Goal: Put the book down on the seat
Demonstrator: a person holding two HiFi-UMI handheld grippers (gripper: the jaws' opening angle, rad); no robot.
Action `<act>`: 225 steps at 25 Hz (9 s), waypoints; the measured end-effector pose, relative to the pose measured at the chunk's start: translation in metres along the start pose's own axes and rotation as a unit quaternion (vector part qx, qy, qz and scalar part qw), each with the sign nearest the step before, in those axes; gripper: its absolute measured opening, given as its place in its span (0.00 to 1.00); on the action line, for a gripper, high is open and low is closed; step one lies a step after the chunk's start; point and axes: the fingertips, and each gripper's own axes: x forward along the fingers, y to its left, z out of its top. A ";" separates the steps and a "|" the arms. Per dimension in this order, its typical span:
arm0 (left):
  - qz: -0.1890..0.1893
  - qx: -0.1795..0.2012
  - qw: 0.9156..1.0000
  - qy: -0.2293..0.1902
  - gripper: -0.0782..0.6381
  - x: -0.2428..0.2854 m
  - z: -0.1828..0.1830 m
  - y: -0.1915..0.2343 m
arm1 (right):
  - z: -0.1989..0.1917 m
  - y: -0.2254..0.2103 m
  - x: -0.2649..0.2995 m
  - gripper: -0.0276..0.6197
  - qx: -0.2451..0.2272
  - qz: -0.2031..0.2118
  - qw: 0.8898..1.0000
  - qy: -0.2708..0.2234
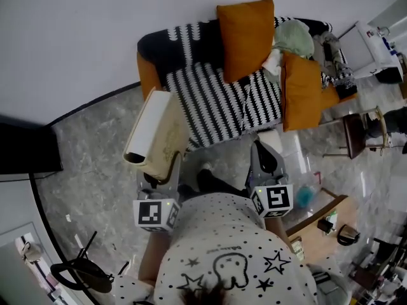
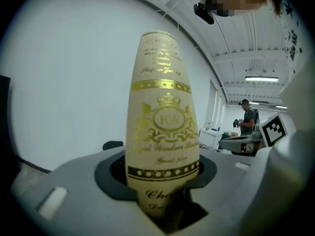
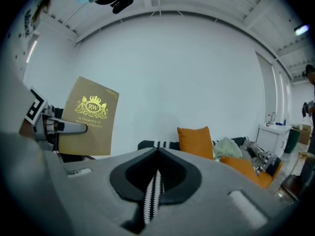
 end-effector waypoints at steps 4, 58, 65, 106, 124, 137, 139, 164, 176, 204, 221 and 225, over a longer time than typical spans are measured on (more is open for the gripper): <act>0.011 0.004 1.000 -0.001 0.42 0.007 0.000 -0.004 | -0.003 -0.012 0.001 0.03 0.002 0.008 1.000 -0.001; -0.031 -0.016 0.999 0.005 0.42 0.186 0.069 0.070 | 0.070 -0.052 0.178 0.03 0.026 -0.017 1.000 -0.001; -0.005 -0.021 1.000 0.020 0.43 0.184 0.067 0.086 | 0.073 -0.052 0.193 0.03 0.039 -0.008 0.999 0.005; 0.114 -0.058 0.991 0.039 0.43 0.223 0.047 0.030 | 0.034 -0.021 0.290 0.03 -0.057 0.241 0.964 0.097; 0.078 -0.084 0.990 0.078 0.43 0.209 0.020 0.074 | 0.053 -0.002 0.310 0.03 -0.058 0.216 0.972 0.067; 0.053 -0.086 0.990 0.100 0.43 0.216 0.012 0.076 | 0.056 -0.005 0.308 0.03 -0.054 0.203 0.976 0.063; 0.048 -0.082 0.990 0.103 0.43 0.218 0.011 0.075 | 0.055 -0.006 0.308 0.03 -0.054 0.202 0.976 0.064; -0.001 -0.090 0.982 0.168 0.43 0.238 -0.021 0.079 | 0.053 -0.014 0.301 0.03 -0.057 0.188 0.978 0.067; -0.010 -0.092 0.979 0.179 0.43 0.245 -0.027 0.076 | 0.051 -0.020 0.301 0.03 -0.058 0.181 0.979 0.070; -0.033 -0.103 0.972 0.210 0.43 0.245 -0.038 0.093 | 0.049 -0.001 0.316 0.03 -0.066 0.190 0.976 0.084; -0.072 -0.130 0.955 0.255 0.43 0.268 -0.079 0.092 | 0.033 0.004 0.322 0.03 -0.067 0.195 0.973 0.107; -0.075 -0.137 0.952 0.265 0.43 0.270 -0.088 0.092 | 0.028 0.005 0.321 0.03 -0.063 0.193 0.973 0.114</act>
